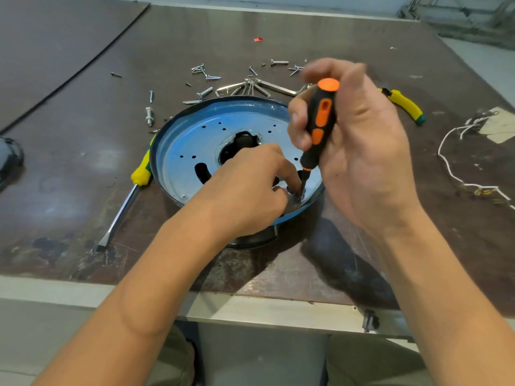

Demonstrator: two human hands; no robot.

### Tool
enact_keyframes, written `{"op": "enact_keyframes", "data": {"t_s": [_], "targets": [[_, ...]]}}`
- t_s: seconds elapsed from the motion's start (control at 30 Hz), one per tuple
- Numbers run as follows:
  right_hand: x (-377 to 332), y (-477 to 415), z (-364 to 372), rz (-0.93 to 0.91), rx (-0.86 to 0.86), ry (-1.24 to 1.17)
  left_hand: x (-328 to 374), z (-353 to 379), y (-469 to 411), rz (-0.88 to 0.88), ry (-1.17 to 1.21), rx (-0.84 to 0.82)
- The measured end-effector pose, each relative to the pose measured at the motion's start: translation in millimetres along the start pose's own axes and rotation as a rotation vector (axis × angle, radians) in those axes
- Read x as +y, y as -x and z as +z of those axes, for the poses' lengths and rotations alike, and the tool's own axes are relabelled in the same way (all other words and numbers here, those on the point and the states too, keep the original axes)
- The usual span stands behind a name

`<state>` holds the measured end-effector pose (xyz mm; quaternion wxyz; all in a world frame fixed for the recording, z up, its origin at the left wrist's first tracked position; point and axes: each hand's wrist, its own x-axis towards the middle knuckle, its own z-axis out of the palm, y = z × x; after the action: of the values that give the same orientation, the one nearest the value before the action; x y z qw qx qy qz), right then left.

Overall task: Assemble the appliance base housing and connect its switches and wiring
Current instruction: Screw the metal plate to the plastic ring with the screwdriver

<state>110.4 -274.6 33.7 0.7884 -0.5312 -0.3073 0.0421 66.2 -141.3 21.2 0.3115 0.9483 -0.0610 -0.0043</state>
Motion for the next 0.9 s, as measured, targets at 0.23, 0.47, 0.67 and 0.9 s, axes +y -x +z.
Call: {"op": "enact_keyframes", "data": {"t_s": [0.23, 0.47, 0.67, 0.9], "targets": [[-0.8, -0.2, -5.0, -0.082, 0.056, 0.114, 1.7, 0.5, -0.1, -0.015, -0.014, 0.002], [-4.2, -0.9, -8.2, 0.046, -0.017, -0.055, 2.1, -0.4, 0.4, -0.002, -0.008, -0.006], [-1.4, 0.2, -6.6, -0.056, 0.048, 0.04, 1.8, -0.1, 0.6, -0.01, -0.005, -0.001], [-5.1, -0.5, -7.7, 0.023, 0.025, -0.035, 3.3, -0.8, 1.0, -0.009, -0.003, -0.009]]}}
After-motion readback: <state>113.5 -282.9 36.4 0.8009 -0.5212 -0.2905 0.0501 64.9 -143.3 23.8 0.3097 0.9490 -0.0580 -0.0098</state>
